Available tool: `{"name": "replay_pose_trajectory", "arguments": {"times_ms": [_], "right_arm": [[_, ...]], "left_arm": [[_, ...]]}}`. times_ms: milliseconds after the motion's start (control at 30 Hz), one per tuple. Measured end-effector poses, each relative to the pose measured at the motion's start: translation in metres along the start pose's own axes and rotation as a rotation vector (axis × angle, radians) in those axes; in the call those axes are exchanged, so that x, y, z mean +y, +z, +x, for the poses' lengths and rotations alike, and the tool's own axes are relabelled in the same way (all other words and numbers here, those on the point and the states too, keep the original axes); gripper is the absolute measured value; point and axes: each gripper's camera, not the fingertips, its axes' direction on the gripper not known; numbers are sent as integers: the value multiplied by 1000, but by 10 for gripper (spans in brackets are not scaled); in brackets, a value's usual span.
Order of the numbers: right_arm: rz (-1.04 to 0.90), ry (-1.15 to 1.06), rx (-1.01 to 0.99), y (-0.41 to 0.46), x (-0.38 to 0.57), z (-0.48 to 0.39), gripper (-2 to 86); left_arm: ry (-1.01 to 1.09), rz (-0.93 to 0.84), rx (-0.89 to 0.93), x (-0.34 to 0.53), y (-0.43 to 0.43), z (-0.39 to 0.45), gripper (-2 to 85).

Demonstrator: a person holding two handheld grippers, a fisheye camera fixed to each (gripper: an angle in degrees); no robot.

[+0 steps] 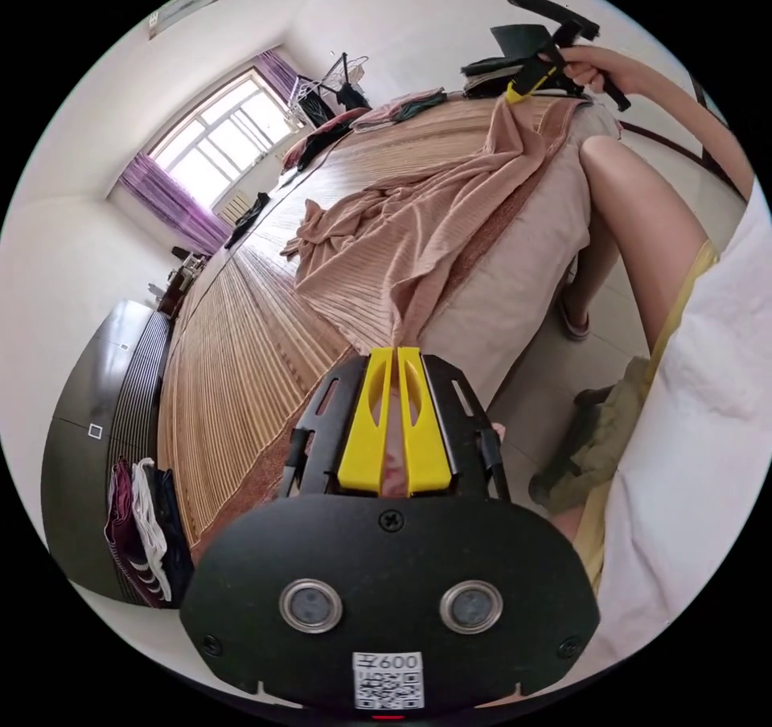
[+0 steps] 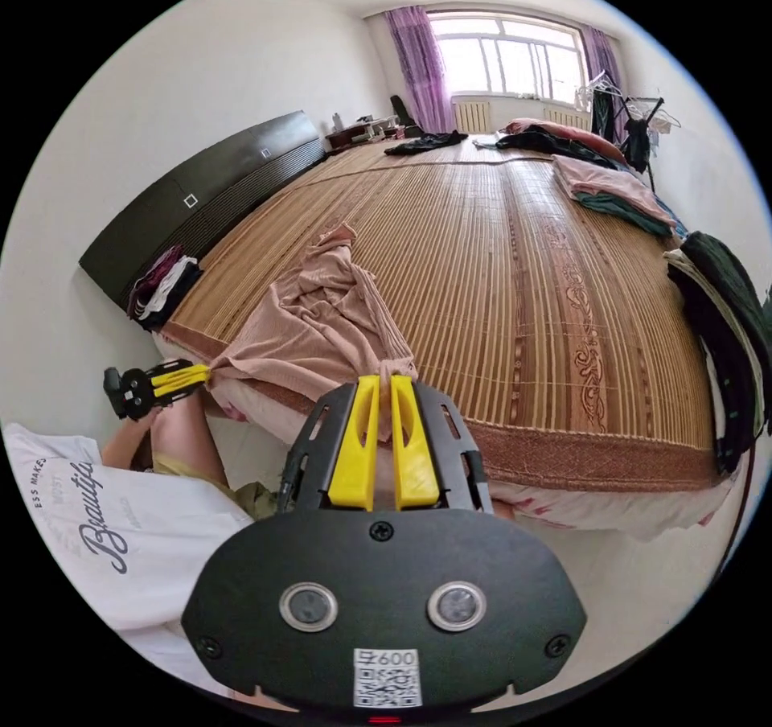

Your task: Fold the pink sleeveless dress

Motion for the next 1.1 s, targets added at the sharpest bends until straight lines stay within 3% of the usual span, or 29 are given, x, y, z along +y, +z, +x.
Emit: {"name": "replay_pose_trajectory", "arguments": {"times_ms": [100,167,300,367,433,500,567,667,700,767,833,900,933,1000,1100], "right_arm": [[-34,-23,64,-12,16,-3,-8],[-46,-32,-38,-20,22,-5,-8],[-177,-189,-292,-67,43,-30,-9],[-119,-361,-353,-112,63,-52,-9],[34,-611,-398,-169,94,-80,-9],[190,-624,-336,-191,95,-81,-9],[238,-531,-243,-188,66,-69,-9],[209,-409,-26,-171,-31,-46,-9],[286,-337,89,-181,-79,-40,-9],[454,-225,158,-229,-141,-39,-9],[743,-250,311,-316,-175,-67,-9],[906,-278,452,-358,-174,-89,-9],[979,-287,469,-376,-166,-94,-9],[1007,-325,402,-391,-154,-92,-9],[936,-338,298,-380,-134,-71,-9]], "left_arm": [[-63,15,0,22,-32,-33,21],[-114,3,-48,33,-46,-52,21],[20,-140,205,50,-90,-82,20],[75,-120,305,64,-128,-95,19],[105,68,519,86,-184,-124,18],[70,264,528,99,-209,-153,17],[11,330,396,94,-208,-181,17],[-49,204,148,34,-175,-244,15],[-61,178,31,-1,-170,-275,15],[-181,300,-249,-51,-193,-326,14],[-370,588,-341,-96,-262,-382,14],[-398,837,-463,-105,-317,-388,14],[-367,939,-612,-107,-344,-378,13],[-335,970,-792,-109,-364,-362,13],[-185,899,-770,-95,-356,-349,13]]}}
